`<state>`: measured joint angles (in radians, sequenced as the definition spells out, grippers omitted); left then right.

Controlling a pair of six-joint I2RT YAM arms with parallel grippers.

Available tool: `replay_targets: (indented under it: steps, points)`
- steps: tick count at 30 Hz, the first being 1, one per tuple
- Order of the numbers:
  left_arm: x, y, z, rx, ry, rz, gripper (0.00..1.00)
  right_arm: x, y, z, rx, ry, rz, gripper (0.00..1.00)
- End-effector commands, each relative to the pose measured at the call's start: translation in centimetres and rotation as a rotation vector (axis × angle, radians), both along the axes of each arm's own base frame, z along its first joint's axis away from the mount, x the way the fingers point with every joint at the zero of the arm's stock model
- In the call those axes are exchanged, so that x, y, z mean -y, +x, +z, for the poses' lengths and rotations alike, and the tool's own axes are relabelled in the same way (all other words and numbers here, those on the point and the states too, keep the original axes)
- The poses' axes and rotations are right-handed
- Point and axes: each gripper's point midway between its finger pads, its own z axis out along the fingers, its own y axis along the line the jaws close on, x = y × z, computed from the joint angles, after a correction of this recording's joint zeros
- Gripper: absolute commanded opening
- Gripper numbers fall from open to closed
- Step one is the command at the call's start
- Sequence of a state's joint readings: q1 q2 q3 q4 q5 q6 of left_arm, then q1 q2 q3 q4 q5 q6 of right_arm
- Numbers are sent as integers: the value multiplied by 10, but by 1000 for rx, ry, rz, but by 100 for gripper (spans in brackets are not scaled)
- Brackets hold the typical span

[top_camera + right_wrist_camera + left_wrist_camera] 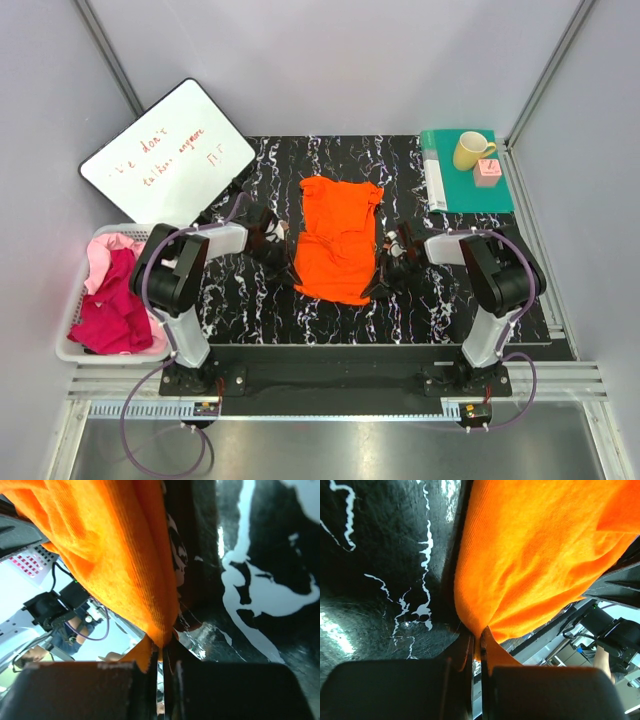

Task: Fold and stack the t-shirts
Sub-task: Fold the tshirt

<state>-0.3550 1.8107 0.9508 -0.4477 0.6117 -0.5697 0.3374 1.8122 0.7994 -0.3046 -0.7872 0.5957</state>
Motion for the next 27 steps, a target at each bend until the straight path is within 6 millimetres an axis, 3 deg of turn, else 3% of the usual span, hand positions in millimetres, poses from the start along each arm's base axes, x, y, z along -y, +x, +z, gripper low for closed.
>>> replay_targets:
  steps: [1, 8, 14, 16, 21, 27]
  points:
    - [-19, -9, -21, 1, 126, -8, 0, 17, -36, -22, -207, -125, -4, 0]
    - [-20, -18, 26, 68, 94, -19, 0, 23, -44, 14, -197, -136, 53, 0]
    - [-16, -34, 69, 113, 72, -51, 0, 17, -30, 60, -107, -93, 69, 0]
    - [-15, -37, 78, 115, 66, -56, 0, 14, -19, 76, -68, -86, 71, 0]
    - [-9, -19, 114, 189, 51, -59, 0, 4, 14, 105, 30, -75, 80, 0]
    - [6, 7, 141, 223, 12, -82, 0, 7, 52, 122, 106, -117, 103, 0]
